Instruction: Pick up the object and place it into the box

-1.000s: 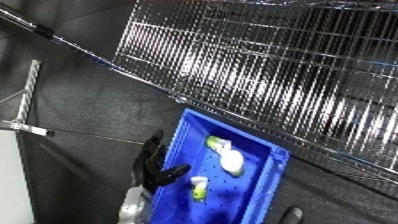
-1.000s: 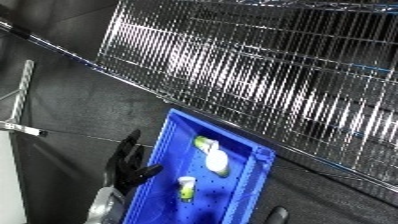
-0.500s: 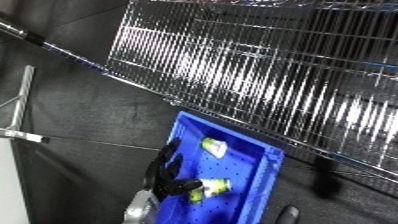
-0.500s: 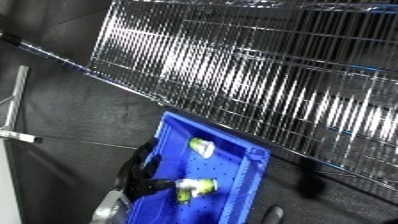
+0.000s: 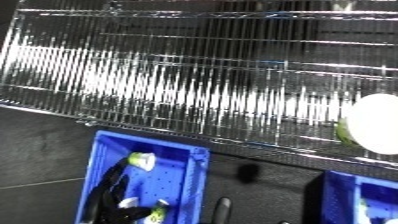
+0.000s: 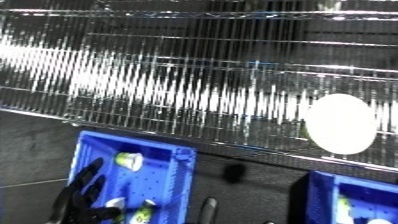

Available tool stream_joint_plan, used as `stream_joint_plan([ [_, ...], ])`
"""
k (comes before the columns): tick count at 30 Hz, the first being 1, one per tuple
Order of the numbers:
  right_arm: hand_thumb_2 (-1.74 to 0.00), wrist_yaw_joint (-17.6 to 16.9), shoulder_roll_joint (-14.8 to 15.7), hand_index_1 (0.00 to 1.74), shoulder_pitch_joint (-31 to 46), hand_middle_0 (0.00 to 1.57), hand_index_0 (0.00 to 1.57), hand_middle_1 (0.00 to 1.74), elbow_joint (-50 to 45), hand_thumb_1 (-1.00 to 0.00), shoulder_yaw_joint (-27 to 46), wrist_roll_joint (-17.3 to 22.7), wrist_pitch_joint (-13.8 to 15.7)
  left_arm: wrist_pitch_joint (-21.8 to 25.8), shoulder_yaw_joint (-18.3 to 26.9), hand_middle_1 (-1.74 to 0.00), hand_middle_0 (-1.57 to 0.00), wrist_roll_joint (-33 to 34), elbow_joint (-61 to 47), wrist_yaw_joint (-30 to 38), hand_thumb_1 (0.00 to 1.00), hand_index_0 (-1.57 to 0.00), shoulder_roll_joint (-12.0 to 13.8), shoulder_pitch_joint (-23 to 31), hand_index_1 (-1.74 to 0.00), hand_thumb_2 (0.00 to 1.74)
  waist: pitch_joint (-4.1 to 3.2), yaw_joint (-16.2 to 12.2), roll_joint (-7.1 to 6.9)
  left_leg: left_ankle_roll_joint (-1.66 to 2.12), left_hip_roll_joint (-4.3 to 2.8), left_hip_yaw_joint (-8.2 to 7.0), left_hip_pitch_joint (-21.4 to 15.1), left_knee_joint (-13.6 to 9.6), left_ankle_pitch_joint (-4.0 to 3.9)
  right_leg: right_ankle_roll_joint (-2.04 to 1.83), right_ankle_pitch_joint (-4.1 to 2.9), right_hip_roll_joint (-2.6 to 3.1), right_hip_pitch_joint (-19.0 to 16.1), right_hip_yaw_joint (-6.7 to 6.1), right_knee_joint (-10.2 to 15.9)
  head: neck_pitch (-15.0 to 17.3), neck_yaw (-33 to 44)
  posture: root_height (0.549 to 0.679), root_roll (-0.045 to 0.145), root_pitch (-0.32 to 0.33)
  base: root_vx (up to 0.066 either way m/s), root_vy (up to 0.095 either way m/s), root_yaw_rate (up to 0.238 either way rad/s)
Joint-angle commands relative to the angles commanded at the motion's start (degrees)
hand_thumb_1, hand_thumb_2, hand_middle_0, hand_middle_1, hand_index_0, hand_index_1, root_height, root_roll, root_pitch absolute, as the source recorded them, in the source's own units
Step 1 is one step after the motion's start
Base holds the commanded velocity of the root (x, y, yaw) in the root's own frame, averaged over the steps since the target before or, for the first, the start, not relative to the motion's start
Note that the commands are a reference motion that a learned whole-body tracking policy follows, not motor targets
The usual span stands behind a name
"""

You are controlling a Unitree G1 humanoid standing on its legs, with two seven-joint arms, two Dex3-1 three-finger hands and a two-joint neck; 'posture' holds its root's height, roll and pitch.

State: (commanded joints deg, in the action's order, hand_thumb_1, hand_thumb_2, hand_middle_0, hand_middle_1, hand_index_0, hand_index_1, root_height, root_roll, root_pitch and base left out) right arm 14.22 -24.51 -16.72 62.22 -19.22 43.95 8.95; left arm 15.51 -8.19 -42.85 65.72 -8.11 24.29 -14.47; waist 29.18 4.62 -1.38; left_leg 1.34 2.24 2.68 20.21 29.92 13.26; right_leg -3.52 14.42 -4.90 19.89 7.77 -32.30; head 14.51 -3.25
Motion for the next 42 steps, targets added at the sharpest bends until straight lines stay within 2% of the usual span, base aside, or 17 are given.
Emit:
stream_joint_plan([
  [6, 0.0, 0.8, -1.4, 0.0, -0.5, 0.0, 0.0, 0.0, -0.9, 0.0, 0.7, -1.2, 0.0, -1.3, -2.3, 0.0, 0.0, 2.4, -1.7, 1.7, 0.0, 0.0, -0.8, 0.5, 0.0, 0.0, 0.15, -1.0, 0.91, -0.06, -0.16, -0.58, -0.3, -0.4, -0.17, -0.08, -0.15, -0.12, 0.5, -0.36, -0.6, -0.9, -7.6, 0.654, 0.034, 0.033, -0.012, 0.036, -0.153],
  [13, 0.0, 1.5, -2.1, 0.0, -0.3, 0.0, 0.0, 0.0, -2.2, 0.0, 1.0, -1.7, 0.3, -2.3, -3.8, 0.0, 0.0, 4.6, -3.4, 3.0, 0.0, 0.0, -0.9, 1.4, 0.0, 0.0, 0.27, -1.8, 1.24, -0.19, -0.26, -0.97, -0.6, 0.3, 0.48, -0.07, -0.37, -0.21, 0.8, -0.84, -1.0, -1.5, -13.3, 0.654, 0.036, 0.028, 0.0, 0.01, -0.121],
  [16, 0.0, 1.6, -2.5, 0.0, -0.2, 0.0, 0.0, 0.0, -3.9, 0.0, 1.1, -1.2, 1.7, -2.7, -4.3, 0.0, 0.0, 5.3, -4.5, 3.8, 0.0, 0.0, -1.0, 2.0, 0.0, 0.0, 0.35, -2.2, 1.41, -0.17, -0.31, -1.3, -0.6, 0.8, 0.75, -0.01, -0.46, -0.18, 0.8, -1.08, -1.1, -2.0, -14.2, 0.654, 0.038, 0.027, -0.011, 0.008, -0.097],
  [19, 0.0, 0.8, -3.1, 0.0, 0.6, 0.0, 0.0, 0.0, -8.2, 0.0, 1.4, -0.1, 5.5, -2.6, -4.5, 0.0, 0.0, 5.6, -5.7, 4.5, 0.0, 0.0, -1.3, 3.1, 0.0, 0.0, 0.46, -2.7, 1.49, -0.15, -0.39, -1.63, -0.6, 1.1, 1.01, 0.06, -0.47, -0.12, 1.0, -1.33, -1.3, -2.8, -13.7, 0.654, 0.04, 0.027, -0.011, 0.007, -0.095],
  [22, 0.0, -3.4, -4.0, 0.0, 2.3, 0.0, 0.0, 0.0, -16.7, 0.0, 1.8, -0.6, 10.9, -2.4, -4.3, 0.0, 0.0, 5.6, -7.3, 5.4, 0.0, 0.0, -1.4, 4.6, 0.0, 0.0, 0.56, -3.7, 1.4, -0.09, -0.59, -2.08, -0.5, 1.2, 1.09, 0.11, -0.51, 0.04, 1.3, -1.67, -1.4, -3.4, -11.3, 0.654, 0.041, 0.031, -0.017, 0.018, -0.117],
  [27, 0.0, -14.8, -5.5, 0.0, 7.1, 0.0, 0.0, 0.0, -35.1, 0.0, 4.0, -7.7, 20.1, -1.4, -3.2, 0.0, 0.0, 5.0, -9.6, 6.8, 0.0, 0.0, -2.1, 7.6, 0.0, 0.0, 0.62, -6.0, 1.13, -0.14, -1.13, -2.93, -0.2, 0.8, 0.93, 0.05, -0.62, 0.55, 2.5, -2.67, -1.5, -4.5, -6.6, 0.653, 0.042, 0.043, -0.028, 0.042, -0.149],
  [30, 0.0, -17.4, -5.9, 0.0, 8.7, 0.0, 0.0, 0.0, -41.8, 0.0, 6.5, -11.3, 24.5, -0.7, -2.3, 0.0, 0.0, 4.8, -9.5, 6.9, 0.0, 0.0, -2.5, 8.5, 0.0, 0.0, 0.62, -7.1, 1.05, -0.19, -1.42, -3.33, 0.0, 0.6, 0.91, -0.15, -0.61, 0.76, 3.0, -3.13, -1.4, -5.0, -5.2, 0.653, 0.042, 0.051, -0.032, 0.031, -0.104],
  [32, 0.0, -18.1, -6.5, 0.0, 9.0, 0.0, 0.0, 0.0, -45.7, 0.0, 7.8, -12.8, 26.0, -0.2, -1.7, 0.0, 0.0, 4.7, -9.0, 6.6, 0.0, 0.0, -2.6, 8.7, 0.0, 0.0, 0.62, -7.5, 0.98, -0.15, -1.56, -3.56, 0.2, 0.6, 0.93, -0.28, -0.58, 0.85, 3.2, -3.27, -1.3, -5.1, -4.5, 0.653, 0.042, 0.055, -0.03, 0.015, -0.072],
  [36, 0.0, -18.5, -8.8, 0.0, 8.0, 0.0, 0.0, 0.0, -52.8, 0.0, 9.5, -14.3, 25.8, 0.4, -1.2, 0.0, 0.0, 4.6, -7.7, 6.0, 0.0, 0.0, -2.6, 8.6, 0.0, 0.0, 0.59, -7.7, 0.85, 0.09, -1.81, -3.9, 0.4, 0.6, 0.95, -0.42, -0.5, 0.92, 3.4, -3.26, -1.0, -5.0, -4.4, 0.653, 0.042, 0.06, -0.026, -0.002, -0.041],
  [42, 0.0, -17.4, -12.0, 0.0, 2.9, 0.0, 0.0, 0.0, -58.0, 0.0, 9.8, -14.7, 21.3, 0.1, -1.4, 0.0, 0.0, 5.4, -6.6, 5.4, 0.0, 0.0, -2.1, 7.5, 0.0, 0.0, 0.31, -6.9, 0.84, 0.48, -1.97, -3.94, 0.7, 0.7, 0.82, -0.38, -0.4, 0.66, 3.2, -2.77, -0.8, -4.2, -5.7, 0.653, 0.043, 0.06, -0.011, -0.017, 0.023],
])
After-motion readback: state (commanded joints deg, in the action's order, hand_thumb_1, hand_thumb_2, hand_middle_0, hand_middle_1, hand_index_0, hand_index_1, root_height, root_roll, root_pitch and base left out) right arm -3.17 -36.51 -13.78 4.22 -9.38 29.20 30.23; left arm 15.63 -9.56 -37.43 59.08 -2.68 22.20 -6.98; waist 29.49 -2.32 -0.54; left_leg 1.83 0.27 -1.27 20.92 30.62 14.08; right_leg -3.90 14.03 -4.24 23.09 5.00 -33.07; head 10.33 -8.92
